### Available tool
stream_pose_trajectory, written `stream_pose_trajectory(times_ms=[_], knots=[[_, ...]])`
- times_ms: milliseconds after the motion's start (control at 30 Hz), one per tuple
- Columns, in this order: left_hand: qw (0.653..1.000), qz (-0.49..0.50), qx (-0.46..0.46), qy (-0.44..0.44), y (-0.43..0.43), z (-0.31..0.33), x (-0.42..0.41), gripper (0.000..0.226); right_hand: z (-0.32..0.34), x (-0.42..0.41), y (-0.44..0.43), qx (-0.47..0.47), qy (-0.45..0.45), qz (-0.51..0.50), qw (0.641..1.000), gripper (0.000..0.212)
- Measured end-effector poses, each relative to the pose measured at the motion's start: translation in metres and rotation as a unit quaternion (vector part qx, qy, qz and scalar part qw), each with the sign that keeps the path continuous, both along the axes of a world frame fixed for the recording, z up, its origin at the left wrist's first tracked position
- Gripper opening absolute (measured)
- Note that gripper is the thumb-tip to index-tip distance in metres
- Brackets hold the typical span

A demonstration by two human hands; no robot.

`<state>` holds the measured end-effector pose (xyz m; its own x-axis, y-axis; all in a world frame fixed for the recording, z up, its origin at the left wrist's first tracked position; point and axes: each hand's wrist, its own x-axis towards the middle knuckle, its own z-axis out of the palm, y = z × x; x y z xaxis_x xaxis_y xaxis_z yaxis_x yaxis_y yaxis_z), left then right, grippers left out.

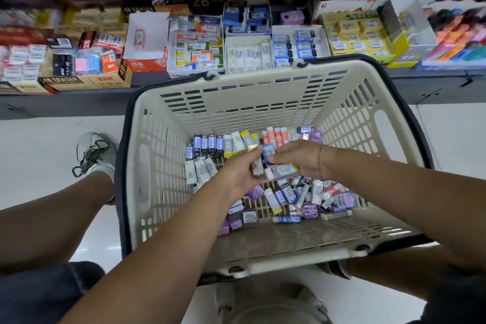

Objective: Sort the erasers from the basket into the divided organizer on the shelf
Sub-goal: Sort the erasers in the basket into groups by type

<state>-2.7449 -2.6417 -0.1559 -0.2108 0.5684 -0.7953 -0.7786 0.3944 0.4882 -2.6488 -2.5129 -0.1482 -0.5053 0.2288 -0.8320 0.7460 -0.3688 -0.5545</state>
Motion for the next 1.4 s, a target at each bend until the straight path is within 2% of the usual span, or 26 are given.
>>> stream_pose_trajectory(times_ms=[67, 133, 167, 233, 367, 533, 667, 733, 933, 1133, 1267, 1400], knots=[[1.000, -0.002, -0.021, 0.018, -0.005, -0.002, -0.001, 0.049, -0.004, -0.004, -0.008, -0.037, 0.005, -0.035, 0.999, 0.045], [0.998, -0.015, -0.041, 0.041, -0.009, -0.007, -0.001, 0.054, -0.003, -0.005, -0.016, -0.087, 0.018, -0.045, 0.995, 0.035], [0.998, -0.015, -0.048, 0.044, -0.010, -0.007, -0.001, 0.049, -0.002, -0.006, -0.018, -0.116, 0.026, -0.051, 0.992, 0.030], [0.998, 0.000, -0.056, 0.040, -0.013, -0.007, -0.004, 0.016, 0.001, -0.007, -0.021, -0.160, 0.033, -0.053, 0.985, 0.029], [0.997, 0.039, -0.056, 0.037, -0.016, -0.006, -0.012, 0.014, 0.007, -0.009, -0.023, -0.205, 0.037, -0.048, 0.977, 0.026], [0.984, 0.140, -0.090, 0.057, -0.024, -0.012, -0.033, 0.013, 0.008, -0.014, -0.020, -0.145, 0.000, -0.041, 0.989, 0.038], [0.970, 0.210, -0.109, 0.047, -0.036, -0.014, -0.046, 0.013, 0.004, -0.029, -0.018, -0.022, -0.031, -0.064, 0.997, 0.040], [0.965, 0.227, -0.123, 0.053, -0.039, -0.014, -0.049, 0.014, -0.004, -0.041, -0.020, 0.007, -0.037, -0.105, 0.994, 0.035], [0.961, 0.235, -0.132, 0.065, -0.041, -0.014, -0.053, 0.030, -0.035, -0.064, -0.032, 0.057, -0.083, -0.154, 0.983, 0.042], [0.962, 0.235, -0.122, 0.062, -0.042, -0.020, -0.059, 0.009, -0.052, -0.082, -0.055, 0.031, -0.077, -0.195, 0.977, 0.020], [0.963, 0.234, -0.114, 0.070, -0.043, -0.020, -0.058, 0.009, -0.065, -0.094, -0.064, 0.028, -0.097, -0.193, 0.976, 0.036], [0.963, 0.232, -0.112, 0.073, -0.044, -0.022, -0.058, 0.010, -0.065, -0.095, -0.068, 0.048, -0.131, -0.181, 0.973, 0.036]])
